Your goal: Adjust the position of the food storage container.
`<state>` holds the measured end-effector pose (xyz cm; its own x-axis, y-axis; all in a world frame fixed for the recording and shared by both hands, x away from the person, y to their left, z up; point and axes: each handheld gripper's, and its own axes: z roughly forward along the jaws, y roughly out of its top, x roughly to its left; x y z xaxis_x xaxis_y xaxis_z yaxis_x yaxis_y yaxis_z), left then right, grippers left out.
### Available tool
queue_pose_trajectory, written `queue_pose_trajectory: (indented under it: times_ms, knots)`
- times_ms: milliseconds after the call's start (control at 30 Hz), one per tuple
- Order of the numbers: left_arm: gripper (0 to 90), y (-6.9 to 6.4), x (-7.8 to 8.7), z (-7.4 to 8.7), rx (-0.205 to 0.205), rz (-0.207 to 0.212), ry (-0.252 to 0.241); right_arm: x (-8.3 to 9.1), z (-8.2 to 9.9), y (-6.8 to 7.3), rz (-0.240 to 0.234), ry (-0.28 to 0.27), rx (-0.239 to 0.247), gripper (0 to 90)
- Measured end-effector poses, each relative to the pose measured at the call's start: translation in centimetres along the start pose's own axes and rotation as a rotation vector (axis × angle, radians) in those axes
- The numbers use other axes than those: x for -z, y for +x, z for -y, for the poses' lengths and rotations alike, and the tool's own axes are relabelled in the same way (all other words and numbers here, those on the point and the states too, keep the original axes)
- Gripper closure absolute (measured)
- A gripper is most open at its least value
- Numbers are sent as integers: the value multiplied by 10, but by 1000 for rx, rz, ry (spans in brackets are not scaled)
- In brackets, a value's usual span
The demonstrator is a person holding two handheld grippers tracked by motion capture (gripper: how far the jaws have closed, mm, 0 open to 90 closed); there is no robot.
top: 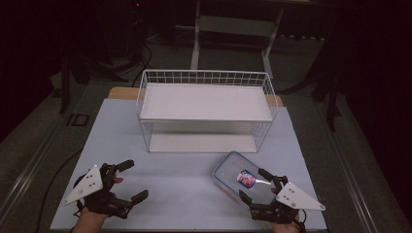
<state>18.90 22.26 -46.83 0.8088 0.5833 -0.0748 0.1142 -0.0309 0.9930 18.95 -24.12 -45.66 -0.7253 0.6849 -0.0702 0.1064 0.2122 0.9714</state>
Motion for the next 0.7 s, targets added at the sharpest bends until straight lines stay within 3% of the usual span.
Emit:
queue_pose_trajectory:
  times_ms: [267, 367, 433, 500, 700]
  knots:
    - [0, 0, 1, -1, -3, 0, -8, 3, -14, 9, -50, -13, -5, 123]
    - [0, 0, 1, -1, -3, 0, -9, 3, -22, 13, -6, -14, 14, 138]
    - [0, 1, 1, -1, -1, 0, -10, 5, -27, 14, -12, -24, 27, 137]
    - [0, 1, 1, -1, 1, -1, -9, 6, -32, 12, -31, -19, 17, 142]
    - [0, 0, 0, 0, -6, -1, -1, 15, -44, -6, 7, -15, -22, 235]
